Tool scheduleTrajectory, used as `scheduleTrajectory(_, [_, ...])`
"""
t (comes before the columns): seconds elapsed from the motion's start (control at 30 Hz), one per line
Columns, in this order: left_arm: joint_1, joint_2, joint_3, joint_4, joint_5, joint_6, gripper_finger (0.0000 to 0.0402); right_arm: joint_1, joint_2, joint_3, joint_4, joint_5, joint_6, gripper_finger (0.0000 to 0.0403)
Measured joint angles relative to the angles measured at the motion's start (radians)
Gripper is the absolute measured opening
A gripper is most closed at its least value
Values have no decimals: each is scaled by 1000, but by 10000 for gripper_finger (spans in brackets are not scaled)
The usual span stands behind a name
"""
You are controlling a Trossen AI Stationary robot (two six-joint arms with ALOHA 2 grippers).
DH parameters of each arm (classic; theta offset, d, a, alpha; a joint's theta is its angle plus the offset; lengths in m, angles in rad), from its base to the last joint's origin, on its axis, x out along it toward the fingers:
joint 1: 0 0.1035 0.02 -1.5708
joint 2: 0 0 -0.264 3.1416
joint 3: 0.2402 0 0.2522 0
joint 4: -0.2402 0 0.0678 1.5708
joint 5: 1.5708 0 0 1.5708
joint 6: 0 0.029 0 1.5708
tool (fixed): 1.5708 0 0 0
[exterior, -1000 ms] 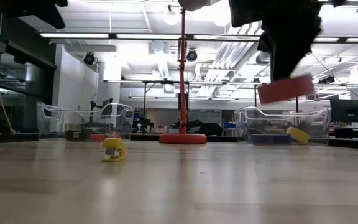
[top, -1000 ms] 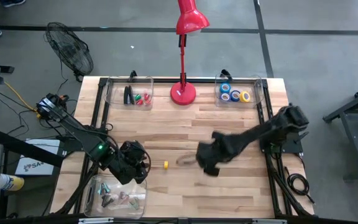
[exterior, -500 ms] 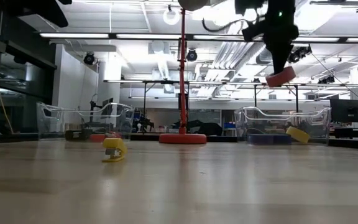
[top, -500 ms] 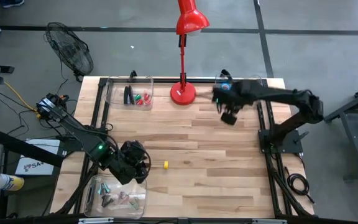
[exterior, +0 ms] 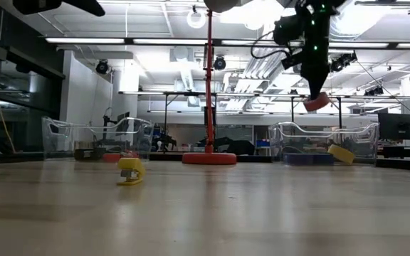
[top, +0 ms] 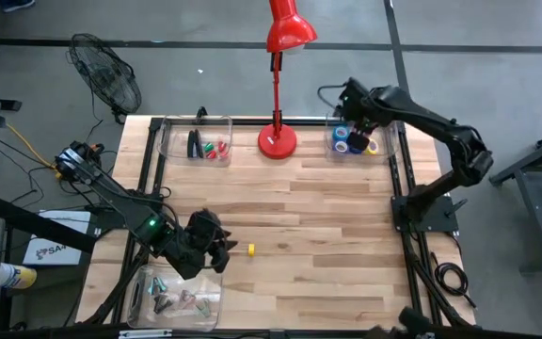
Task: Pick and place Stapler, Stapler remover, tape
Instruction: Put the pink tape into the top right transparent bin
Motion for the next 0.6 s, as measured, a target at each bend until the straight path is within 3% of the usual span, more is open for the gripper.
scheduleTrajectory(0.33, [0,0,0,35,-74,-50,172,-200,0,-227,215,-118,126,26])
scheduleTrajectory(0.6, [0,0,0,36,-95,-76,172,-225,1,-365,348,-202,47,26])
